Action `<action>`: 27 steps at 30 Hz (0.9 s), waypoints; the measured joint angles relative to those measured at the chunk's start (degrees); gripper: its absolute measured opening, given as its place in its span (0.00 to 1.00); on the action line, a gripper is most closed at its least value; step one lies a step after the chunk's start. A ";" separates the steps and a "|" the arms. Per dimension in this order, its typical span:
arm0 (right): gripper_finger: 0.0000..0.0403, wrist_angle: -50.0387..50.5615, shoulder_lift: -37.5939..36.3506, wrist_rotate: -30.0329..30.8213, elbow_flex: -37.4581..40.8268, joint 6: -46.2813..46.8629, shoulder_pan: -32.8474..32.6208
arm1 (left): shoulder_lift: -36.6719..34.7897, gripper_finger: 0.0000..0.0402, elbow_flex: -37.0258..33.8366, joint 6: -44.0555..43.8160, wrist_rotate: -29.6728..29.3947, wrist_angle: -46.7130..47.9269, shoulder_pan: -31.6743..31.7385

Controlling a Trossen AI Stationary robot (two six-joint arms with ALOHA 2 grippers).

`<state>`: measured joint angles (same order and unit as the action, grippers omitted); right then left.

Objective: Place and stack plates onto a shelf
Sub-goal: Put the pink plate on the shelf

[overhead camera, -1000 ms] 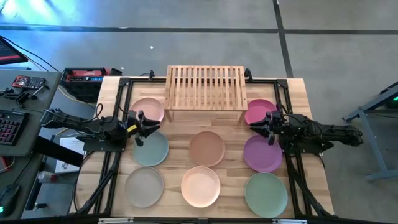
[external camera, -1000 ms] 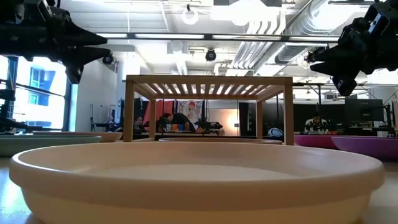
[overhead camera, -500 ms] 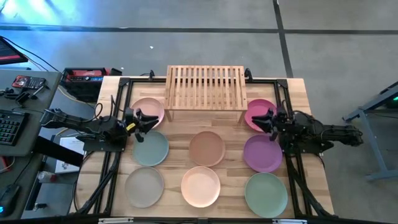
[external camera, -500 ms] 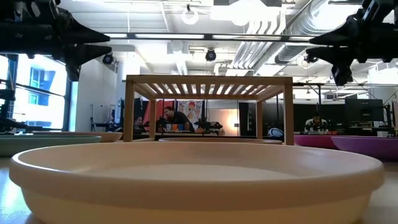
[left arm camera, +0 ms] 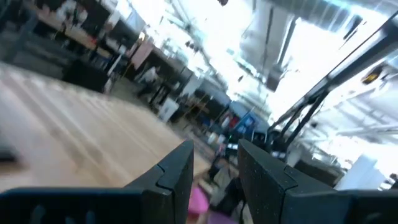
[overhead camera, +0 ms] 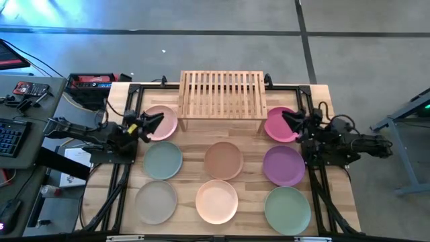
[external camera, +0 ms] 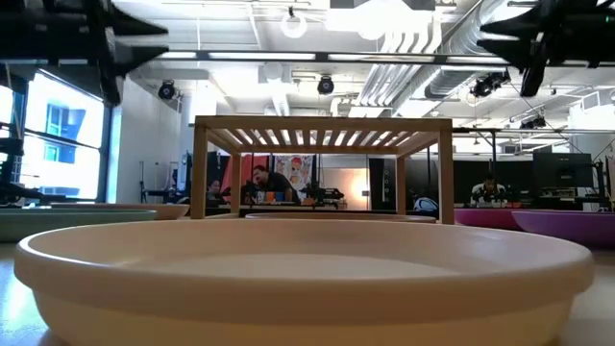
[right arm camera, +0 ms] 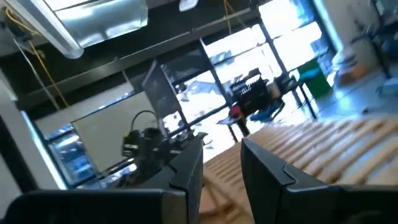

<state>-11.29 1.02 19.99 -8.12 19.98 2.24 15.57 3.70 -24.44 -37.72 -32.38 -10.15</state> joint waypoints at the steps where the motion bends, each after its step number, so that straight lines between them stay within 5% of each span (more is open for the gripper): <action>1: 0.23 1.03 0.13 0.48 -1.39 -1.37 0.00 | 0.00 0.28 0.97 1.44 -0.21 -0.14 0.00; 13: 0.23 39.53 9.60 12.60 -27.46 -0.90 0.00 | 0.00 0.28 13.75 14.98 -0.51 3.55 0.00; 21: 0.23 64.74 23.70 12.12 -40.69 9.64 0.00 | 1.09 0.28 18.02 14.11 -0.69 10.90 0.00; 27: 0.23 75.56 32.91 5.87 -43.31 18.70 0.00 | 2.77 0.28 18.21 14.04 -1.76 13.37 0.00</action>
<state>64.27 33.94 25.86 -51.43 38.68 2.24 18.35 21.91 -10.39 -39.48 -19.01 -10.15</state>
